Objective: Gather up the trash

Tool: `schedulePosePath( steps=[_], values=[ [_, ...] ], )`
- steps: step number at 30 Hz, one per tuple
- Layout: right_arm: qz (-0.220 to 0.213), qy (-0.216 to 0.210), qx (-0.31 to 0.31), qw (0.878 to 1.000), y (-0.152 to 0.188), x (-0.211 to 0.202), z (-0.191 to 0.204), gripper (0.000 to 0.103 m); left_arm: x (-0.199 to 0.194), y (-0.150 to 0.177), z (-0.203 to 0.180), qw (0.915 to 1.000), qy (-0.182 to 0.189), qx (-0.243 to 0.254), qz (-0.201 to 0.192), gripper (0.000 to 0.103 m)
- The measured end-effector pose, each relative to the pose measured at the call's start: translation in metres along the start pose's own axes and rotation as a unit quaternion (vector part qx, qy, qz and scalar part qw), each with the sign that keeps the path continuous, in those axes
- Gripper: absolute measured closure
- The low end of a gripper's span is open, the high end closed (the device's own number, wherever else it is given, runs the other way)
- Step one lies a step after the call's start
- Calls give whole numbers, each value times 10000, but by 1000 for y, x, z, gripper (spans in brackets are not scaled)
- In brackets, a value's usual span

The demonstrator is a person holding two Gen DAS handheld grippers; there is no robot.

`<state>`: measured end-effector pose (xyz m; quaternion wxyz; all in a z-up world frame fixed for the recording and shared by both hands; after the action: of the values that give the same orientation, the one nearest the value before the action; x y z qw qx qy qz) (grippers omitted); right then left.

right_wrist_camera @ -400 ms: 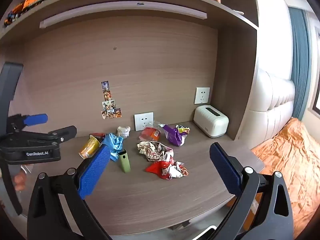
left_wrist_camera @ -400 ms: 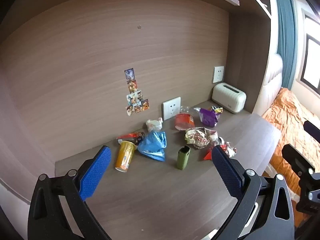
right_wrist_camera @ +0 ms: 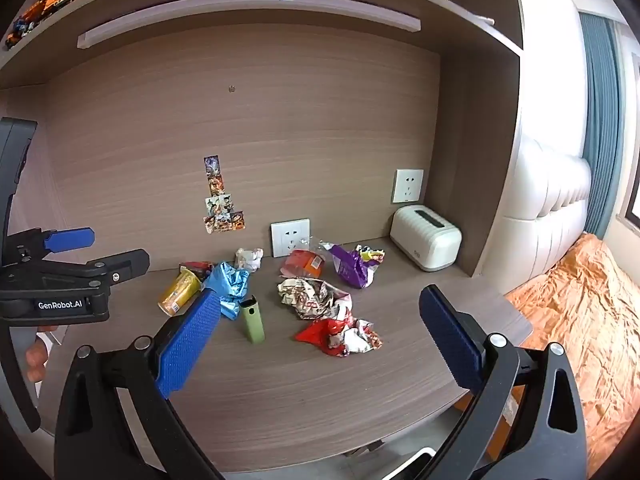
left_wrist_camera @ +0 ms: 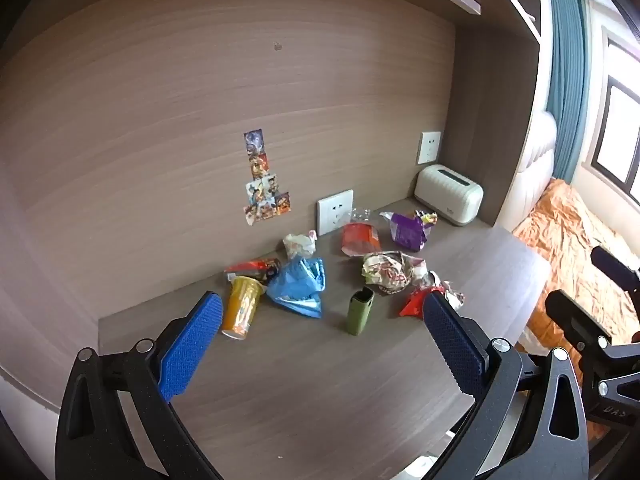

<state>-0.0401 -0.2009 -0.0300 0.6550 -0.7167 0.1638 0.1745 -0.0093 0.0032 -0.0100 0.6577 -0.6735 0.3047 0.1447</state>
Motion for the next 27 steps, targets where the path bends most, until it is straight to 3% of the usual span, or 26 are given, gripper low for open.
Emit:
schedulePosePath(
  steps=[5,12,27],
  values=[
    [206,-77,107,9997,-3,9,7,4,5,-5,8,10000,17,59,-68,5],
    [97,178,-2,9998,-3,11,12,4,4,-8,7,9996,-94,238,-98,5],
    [161,116,87,9998,-4,17,13,4,1,-12,7,9993,-120,327,-155,5]
  ],
)
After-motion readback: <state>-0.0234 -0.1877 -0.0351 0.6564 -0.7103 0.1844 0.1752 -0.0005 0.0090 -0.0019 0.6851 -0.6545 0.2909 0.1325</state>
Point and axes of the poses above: each gripper's, at about its wrist camera, not at the fingertips, and x roughly the way its jaws point, z to its left, y to its underside, the point moved 1 cm from there along x, roughly the way its jaws point, and after that the axes turned 10 degrees about y, right-handed, at the moved point
